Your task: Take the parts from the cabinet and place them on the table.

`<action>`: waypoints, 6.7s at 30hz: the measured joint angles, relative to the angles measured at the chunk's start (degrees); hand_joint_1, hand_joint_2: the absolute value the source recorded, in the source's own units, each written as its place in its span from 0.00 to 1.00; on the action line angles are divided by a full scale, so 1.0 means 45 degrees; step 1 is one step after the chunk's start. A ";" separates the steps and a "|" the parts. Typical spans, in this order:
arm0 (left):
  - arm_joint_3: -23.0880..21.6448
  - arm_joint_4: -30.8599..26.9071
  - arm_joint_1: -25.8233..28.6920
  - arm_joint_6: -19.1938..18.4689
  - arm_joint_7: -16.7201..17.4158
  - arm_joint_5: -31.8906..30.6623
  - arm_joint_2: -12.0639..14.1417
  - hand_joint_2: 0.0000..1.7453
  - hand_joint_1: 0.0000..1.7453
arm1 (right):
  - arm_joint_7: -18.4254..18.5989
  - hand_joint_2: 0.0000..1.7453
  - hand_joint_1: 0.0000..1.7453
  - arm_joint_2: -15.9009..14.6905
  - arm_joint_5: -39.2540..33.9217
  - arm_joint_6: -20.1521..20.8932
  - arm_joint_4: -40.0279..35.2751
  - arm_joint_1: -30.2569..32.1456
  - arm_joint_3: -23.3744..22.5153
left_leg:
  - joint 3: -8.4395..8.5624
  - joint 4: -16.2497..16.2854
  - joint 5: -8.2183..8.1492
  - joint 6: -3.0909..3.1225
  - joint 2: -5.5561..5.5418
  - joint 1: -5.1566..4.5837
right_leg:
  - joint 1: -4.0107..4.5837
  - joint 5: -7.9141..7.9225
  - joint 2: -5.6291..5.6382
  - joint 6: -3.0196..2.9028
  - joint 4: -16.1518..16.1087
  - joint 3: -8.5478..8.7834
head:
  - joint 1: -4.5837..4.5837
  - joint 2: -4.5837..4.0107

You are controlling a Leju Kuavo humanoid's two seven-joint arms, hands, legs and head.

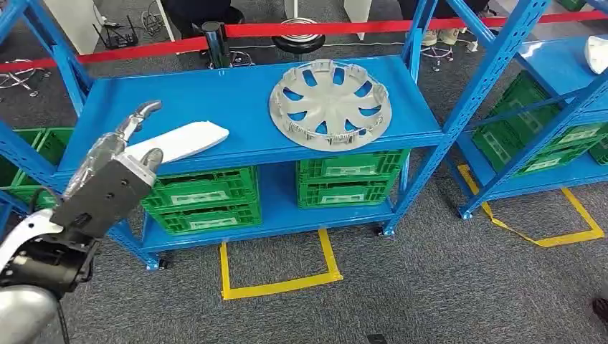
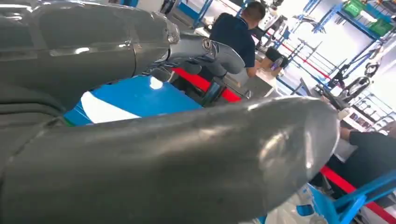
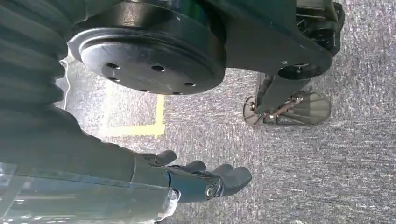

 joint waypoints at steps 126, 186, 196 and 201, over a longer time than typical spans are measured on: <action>-0.0607 -0.0121 0.0151 0.0408 -0.0223 0.0320 0.0355 1.00 0.00 | -0.0593 1.00 0.00 -0.0058 -0.0724 0.0214 -0.0019 0.0004 0.0729 | -0.1184 0.0471 0.0786 -0.0336 0.0206 0.0224 | -0.0070 -0.0368 -0.0024 0.0043 -0.0024 0.0385 | 0.0068 0.0000; 0.2604 -0.0685 0.3840 -0.6168 0.1098 -0.1778 -0.0048 1.00 0.00 | -0.0996 1.00 0.00 -0.0325 -0.1982 -0.0199 -0.0029 -0.0009 0.0991 | -0.1103 0.0404 0.0790 -0.0333 0.0145 0.0220 | -0.0072 -0.0392 -0.0050 0.0037 -0.0045 0.0448 | 0.0049 0.0000; 0.2181 0.0388 0.3964 -0.6116 0.1098 -0.1962 -0.0437 1.00 0.00 | -0.0802 1.00 0.00 -0.0185 -0.1686 -0.0092 -0.0029 -0.0047 0.1281 | -0.1101 0.0404 0.0790 -0.0333 0.0096 0.0220 | -0.0073 -0.0400 -0.0076 0.0048 -0.0054 0.0445 | 0.0049 0.0000; 0.1748 0.1497 0.3897 -0.5751 0.1098 -0.2001 -0.0685 1.00 0.00 | -0.0622 1.00 0.00 -0.0107 -0.1496 -0.0024 -0.0029 -0.0140 0.1555 | -0.1101 0.0404 0.0790 -0.0333 0.0077 0.0220 | -0.0073 -0.0401 -0.0080 0.0048 -0.0055 0.0445 | 0.0039 0.0000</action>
